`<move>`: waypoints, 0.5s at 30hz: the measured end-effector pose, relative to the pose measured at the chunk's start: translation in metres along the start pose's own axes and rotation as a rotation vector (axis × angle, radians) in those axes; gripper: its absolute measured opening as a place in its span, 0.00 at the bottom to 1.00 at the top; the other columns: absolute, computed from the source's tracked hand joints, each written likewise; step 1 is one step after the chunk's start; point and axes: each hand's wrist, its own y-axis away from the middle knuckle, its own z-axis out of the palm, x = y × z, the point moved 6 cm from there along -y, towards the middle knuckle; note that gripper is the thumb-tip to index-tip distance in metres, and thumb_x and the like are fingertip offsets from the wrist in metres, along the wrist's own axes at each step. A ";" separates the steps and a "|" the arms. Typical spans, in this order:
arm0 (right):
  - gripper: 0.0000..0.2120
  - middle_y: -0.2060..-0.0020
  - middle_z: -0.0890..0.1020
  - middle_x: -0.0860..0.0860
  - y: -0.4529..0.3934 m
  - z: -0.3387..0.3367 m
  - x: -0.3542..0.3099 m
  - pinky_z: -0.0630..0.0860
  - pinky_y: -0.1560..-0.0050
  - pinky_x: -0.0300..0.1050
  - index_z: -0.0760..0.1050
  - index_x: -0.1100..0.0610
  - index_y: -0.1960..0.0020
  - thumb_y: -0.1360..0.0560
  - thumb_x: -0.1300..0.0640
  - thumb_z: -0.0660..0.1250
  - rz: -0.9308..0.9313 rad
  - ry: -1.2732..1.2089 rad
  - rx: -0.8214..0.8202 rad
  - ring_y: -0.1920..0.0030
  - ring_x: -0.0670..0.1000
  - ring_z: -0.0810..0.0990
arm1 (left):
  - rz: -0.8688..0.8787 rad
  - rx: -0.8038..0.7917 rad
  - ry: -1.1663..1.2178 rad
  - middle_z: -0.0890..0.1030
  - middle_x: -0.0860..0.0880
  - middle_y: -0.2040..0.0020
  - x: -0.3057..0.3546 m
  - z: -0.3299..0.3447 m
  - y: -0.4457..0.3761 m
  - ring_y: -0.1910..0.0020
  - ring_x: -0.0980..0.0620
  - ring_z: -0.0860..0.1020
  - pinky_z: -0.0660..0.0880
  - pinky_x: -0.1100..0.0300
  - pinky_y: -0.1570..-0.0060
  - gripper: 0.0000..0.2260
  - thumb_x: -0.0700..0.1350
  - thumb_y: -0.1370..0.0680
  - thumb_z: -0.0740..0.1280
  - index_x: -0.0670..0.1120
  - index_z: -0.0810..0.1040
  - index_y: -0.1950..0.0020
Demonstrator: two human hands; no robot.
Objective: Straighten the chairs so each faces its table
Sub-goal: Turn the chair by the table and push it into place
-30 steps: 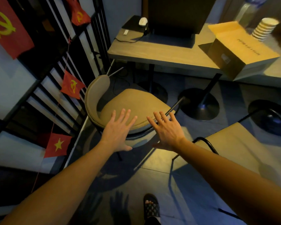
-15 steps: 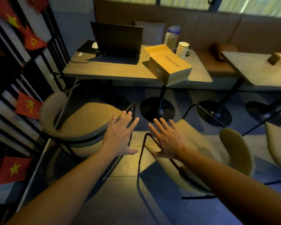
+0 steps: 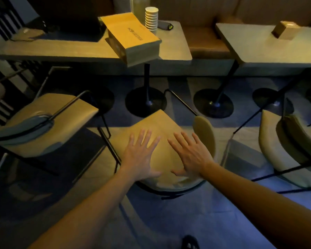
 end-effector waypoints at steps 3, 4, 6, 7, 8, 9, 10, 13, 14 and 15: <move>0.52 0.23 0.59 0.61 0.029 0.039 0.035 0.59 0.29 0.67 0.48 0.54 0.20 0.32 0.23 0.55 0.001 -0.025 -0.024 0.25 0.66 0.59 | 0.021 -0.039 0.028 0.42 0.43 0.19 0.061 0.017 -0.015 0.22 0.38 0.42 0.46 0.35 0.28 0.54 0.82 0.35 0.50 0.52 0.38 0.20; 0.51 0.23 0.60 0.61 0.037 0.050 0.043 0.60 0.30 0.68 0.50 0.53 0.21 0.32 0.22 0.54 -0.001 -0.038 -0.027 0.26 0.66 0.60 | 0.025 -0.062 0.046 0.43 0.43 0.19 0.078 0.024 -0.018 0.22 0.38 0.43 0.47 0.34 0.28 0.54 0.82 0.36 0.50 0.53 0.38 0.20; 0.51 0.24 0.61 0.62 0.047 0.070 0.054 0.60 0.31 0.67 0.50 0.53 0.20 0.32 0.21 0.52 -0.021 -0.045 -0.043 0.26 0.66 0.61 | 0.040 -0.136 0.059 0.44 0.43 0.19 0.105 0.042 -0.023 0.22 0.36 0.43 0.49 0.32 0.29 0.55 0.82 0.37 0.52 0.54 0.37 0.20; 0.51 0.23 0.60 0.61 0.050 0.079 0.058 0.59 0.30 0.67 0.49 0.52 0.20 0.32 0.21 0.50 -0.032 -0.042 -0.050 0.26 0.65 0.60 | 0.049 -0.173 0.050 0.44 0.43 0.19 0.115 0.050 -0.025 0.22 0.36 0.44 0.50 0.32 0.30 0.55 0.82 0.37 0.53 0.54 0.36 0.20; 0.52 0.23 0.59 0.61 0.052 0.087 0.060 0.57 0.30 0.66 0.47 0.52 0.20 0.32 0.20 0.50 -0.043 -0.036 -0.055 0.26 0.65 0.59 | 0.054 -0.203 0.037 0.45 0.43 0.19 0.123 0.057 -0.026 0.22 0.35 0.44 0.51 0.32 0.30 0.56 0.82 0.37 0.54 0.54 0.36 0.20; 0.52 0.23 0.58 0.60 0.052 0.094 0.062 0.57 0.29 0.65 0.45 0.51 0.20 0.33 0.20 0.51 -0.053 -0.025 -0.060 0.26 0.64 0.59 | 0.056 -0.228 0.025 0.46 0.42 0.19 0.128 0.065 -0.027 0.22 0.35 0.46 0.53 0.32 0.30 0.56 0.82 0.37 0.55 0.54 0.37 0.20; 0.53 0.23 0.58 0.60 0.050 0.101 0.062 0.57 0.29 0.65 0.44 0.51 0.20 0.33 0.20 0.52 -0.064 -0.009 -0.069 0.26 0.64 0.58 | 0.056 -0.254 0.013 0.47 0.42 0.19 0.132 0.071 -0.027 0.23 0.34 0.47 0.54 0.33 0.31 0.56 0.81 0.37 0.56 0.53 0.37 0.20; 0.53 0.24 0.59 0.60 0.044 0.119 0.060 0.55 0.28 0.64 0.42 0.51 0.20 0.33 0.21 0.56 -0.094 0.034 -0.102 0.26 0.63 0.58 | 0.060 -0.337 -0.031 0.53 0.43 0.20 0.138 0.090 -0.028 0.25 0.34 0.53 0.61 0.35 0.33 0.56 0.80 0.37 0.59 0.52 0.41 0.20; 0.53 0.24 0.60 0.60 0.041 0.125 0.058 0.55 0.28 0.64 0.43 0.51 0.20 0.32 0.21 0.57 -0.106 0.044 -0.111 0.26 0.63 0.59 | 0.056 -0.359 -0.036 0.56 0.43 0.22 0.138 0.095 -0.028 0.26 0.34 0.57 0.64 0.36 0.35 0.56 0.79 0.37 0.61 0.52 0.43 0.20; 0.53 0.24 0.61 0.60 0.038 0.130 0.057 0.54 0.28 0.64 0.43 0.51 0.20 0.32 0.22 0.57 -0.118 0.053 -0.123 0.27 0.63 0.59 | 0.051 -0.370 -0.030 0.60 0.43 0.23 0.139 0.100 -0.029 0.28 0.35 0.60 0.67 0.38 0.37 0.54 0.78 0.36 0.63 0.52 0.46 0.20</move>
